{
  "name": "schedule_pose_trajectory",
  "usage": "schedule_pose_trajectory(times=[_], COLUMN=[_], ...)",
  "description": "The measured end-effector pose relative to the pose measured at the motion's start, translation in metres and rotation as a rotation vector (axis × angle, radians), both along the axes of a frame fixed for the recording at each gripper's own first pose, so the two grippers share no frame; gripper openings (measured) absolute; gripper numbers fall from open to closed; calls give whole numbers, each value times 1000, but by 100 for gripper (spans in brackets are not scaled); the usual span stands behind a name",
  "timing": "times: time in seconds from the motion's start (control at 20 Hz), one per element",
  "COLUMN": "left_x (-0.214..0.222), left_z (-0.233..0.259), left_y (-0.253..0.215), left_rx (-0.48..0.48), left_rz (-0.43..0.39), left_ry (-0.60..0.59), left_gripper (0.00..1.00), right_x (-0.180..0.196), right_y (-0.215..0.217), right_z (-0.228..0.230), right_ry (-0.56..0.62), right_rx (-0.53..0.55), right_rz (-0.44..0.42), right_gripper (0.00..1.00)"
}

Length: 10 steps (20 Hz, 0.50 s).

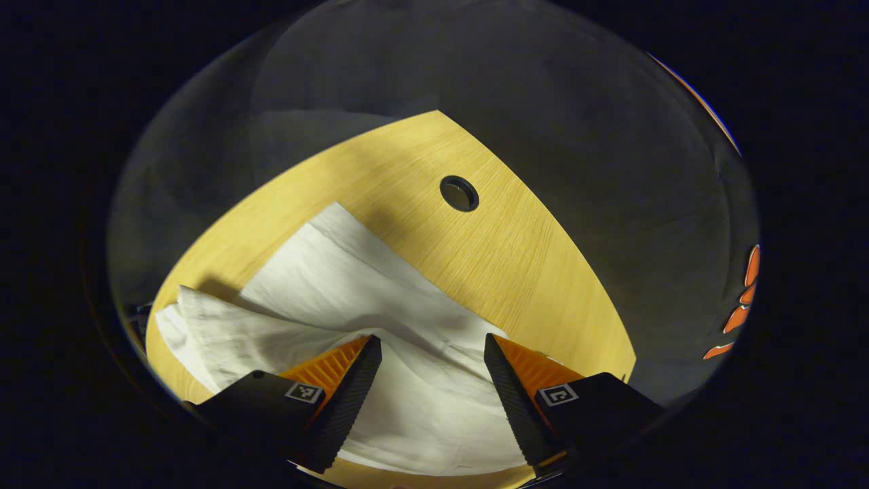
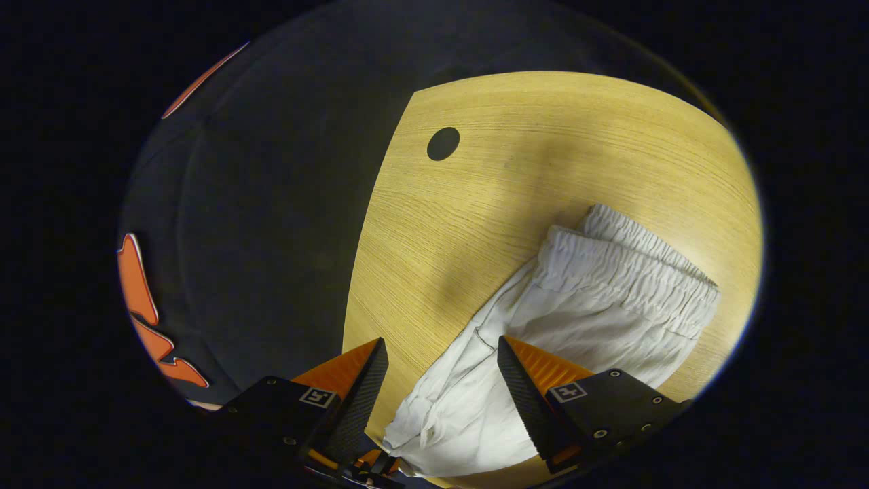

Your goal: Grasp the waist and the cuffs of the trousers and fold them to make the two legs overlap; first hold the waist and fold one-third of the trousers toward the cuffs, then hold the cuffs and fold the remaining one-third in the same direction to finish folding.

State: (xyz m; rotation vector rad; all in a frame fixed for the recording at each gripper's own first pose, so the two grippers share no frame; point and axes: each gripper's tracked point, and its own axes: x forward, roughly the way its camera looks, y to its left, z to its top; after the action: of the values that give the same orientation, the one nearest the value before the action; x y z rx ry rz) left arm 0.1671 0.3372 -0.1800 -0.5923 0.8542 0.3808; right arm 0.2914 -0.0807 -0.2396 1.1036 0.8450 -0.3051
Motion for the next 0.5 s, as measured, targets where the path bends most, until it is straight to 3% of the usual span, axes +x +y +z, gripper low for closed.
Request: schedule_pose_trajectory(times=[0.25, 0.5], left_x=[-17, -65], left_z=[67, 122], left_y=[-8, -12], left_rx=[60, 174], left_rz=[-53, -123], left_ry=[-165, -284], left_gripper=[99, 100], right_x=[-22, -66], right_y=[1, 3], right_z=[45, 76], right_ry=[-123, -204], right_rx=[-70, -101], right_rz=[54, 54], right_gripper=[98, 98])
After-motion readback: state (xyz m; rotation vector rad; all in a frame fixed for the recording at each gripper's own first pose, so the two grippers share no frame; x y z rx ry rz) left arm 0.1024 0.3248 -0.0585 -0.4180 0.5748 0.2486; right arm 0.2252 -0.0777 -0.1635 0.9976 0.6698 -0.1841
